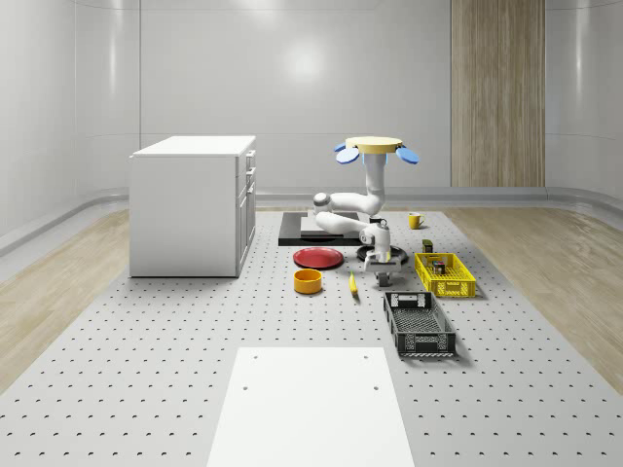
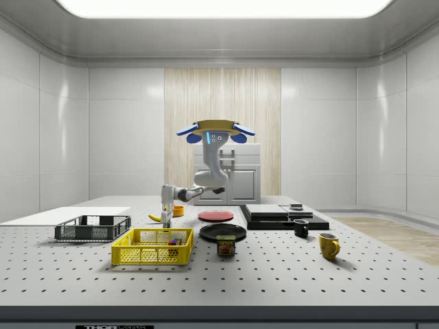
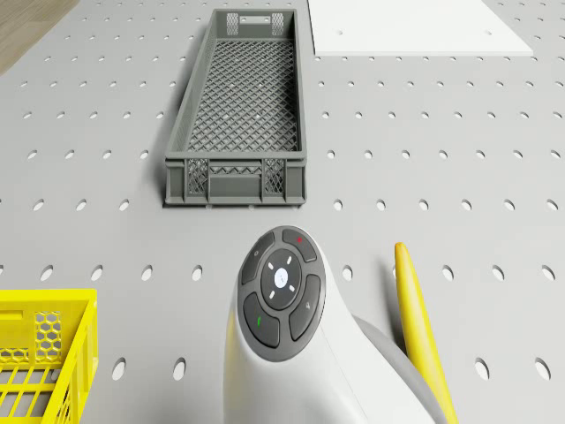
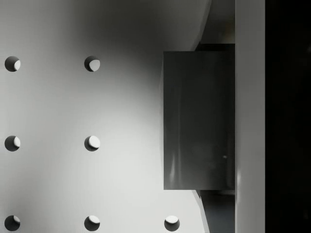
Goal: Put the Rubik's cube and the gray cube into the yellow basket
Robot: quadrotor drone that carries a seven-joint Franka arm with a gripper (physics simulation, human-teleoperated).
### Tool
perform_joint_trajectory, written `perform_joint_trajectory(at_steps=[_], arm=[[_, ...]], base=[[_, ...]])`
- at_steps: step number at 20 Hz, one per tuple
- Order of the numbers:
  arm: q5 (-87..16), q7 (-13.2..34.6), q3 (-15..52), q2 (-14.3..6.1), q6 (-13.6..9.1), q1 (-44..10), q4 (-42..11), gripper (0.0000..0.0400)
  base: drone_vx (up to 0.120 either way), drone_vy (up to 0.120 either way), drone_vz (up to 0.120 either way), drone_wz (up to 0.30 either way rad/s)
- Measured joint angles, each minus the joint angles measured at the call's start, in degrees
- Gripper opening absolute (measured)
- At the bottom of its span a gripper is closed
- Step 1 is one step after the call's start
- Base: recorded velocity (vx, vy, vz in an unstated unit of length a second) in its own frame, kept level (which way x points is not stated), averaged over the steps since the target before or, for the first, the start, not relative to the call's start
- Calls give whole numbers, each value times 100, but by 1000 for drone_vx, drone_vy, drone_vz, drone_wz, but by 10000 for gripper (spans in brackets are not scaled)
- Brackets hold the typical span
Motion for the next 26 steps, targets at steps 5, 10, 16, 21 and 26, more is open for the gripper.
perform_joint_trajectory(at_steps=[5,10,16,21,26], arm=[[323,0,348,10,-155,73,-120,250],[504,4,540,12,-228,101,-174,250],[582,8,619,4,-248,108,-194,250],[604,11,639,-6,-246,107,-198,250],[613,13,647,-16,-238,104,-199,250]], base=[[0,0,120,0],[0,0,120,0],[47,7,87,0],[16,120,0,0],[0,120,0,0]])
